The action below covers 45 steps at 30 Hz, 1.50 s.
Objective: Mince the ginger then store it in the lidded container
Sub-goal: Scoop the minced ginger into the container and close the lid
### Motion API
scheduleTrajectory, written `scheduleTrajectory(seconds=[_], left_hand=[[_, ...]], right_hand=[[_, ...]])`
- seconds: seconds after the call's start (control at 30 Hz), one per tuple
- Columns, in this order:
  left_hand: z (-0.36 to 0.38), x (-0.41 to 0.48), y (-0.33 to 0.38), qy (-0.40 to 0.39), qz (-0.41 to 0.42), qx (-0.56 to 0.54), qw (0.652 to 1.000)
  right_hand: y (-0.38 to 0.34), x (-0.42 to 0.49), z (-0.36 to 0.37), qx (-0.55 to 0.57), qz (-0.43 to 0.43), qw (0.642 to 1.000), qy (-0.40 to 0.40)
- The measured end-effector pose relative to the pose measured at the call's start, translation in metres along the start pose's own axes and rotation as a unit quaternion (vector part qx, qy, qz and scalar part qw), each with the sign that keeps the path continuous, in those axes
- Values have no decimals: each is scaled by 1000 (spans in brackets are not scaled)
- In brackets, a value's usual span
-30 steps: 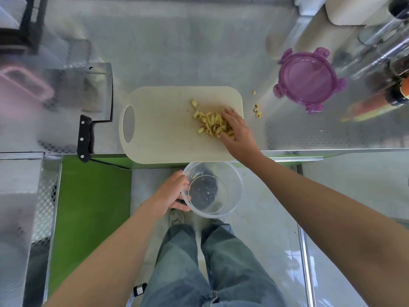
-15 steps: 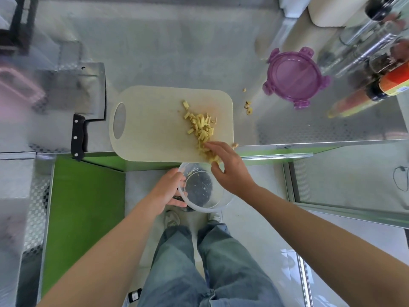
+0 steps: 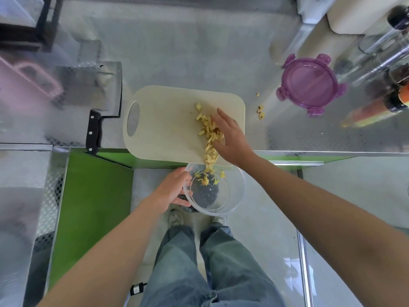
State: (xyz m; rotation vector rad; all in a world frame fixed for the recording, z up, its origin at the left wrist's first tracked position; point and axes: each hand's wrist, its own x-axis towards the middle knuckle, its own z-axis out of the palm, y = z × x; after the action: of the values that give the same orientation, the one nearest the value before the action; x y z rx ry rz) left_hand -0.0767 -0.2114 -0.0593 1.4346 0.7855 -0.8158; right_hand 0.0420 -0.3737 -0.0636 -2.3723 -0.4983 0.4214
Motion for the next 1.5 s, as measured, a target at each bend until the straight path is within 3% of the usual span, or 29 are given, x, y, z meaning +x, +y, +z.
scheduleTrajectory(seconds=[0.1, 0.37, 0.6, 0.87, 1.03, 1.1, 1.3, 1.5], left_hand=[[-2, -1, 1, -2, 2, -3, 1000], [-1, -5, 2, 6, 7, -6, 1000], [-3, -6, 2, 8, 7, -9, 1000], [-14, -7, -1, 16, -21, -29, 999], [-22, -7, -1, 18, -31, -39, 999], [-24, -7, 0, 14, -28, -37, 999], [-27, -7, -1, 12, -23, -35, 999], [-27, -6, -1, 12, -22, -34, 999]], right_hand=[[1, 5, 5, -35, -4, 999, -9], [5, -40, 8, -22, -123, 992, -20], [-5, -77, 9, -5, -171, 981, -90], [-10, -1, -2, 62, -69, 995, 47], [-12, 56, 10, -1, -19, 999, -27], [-12, 62, 16, -46, -38, 997, -46], [-12, 19, 22, -11, -96, 994, -43], [-19, -43, 23, -9, -165, 978, -128]])
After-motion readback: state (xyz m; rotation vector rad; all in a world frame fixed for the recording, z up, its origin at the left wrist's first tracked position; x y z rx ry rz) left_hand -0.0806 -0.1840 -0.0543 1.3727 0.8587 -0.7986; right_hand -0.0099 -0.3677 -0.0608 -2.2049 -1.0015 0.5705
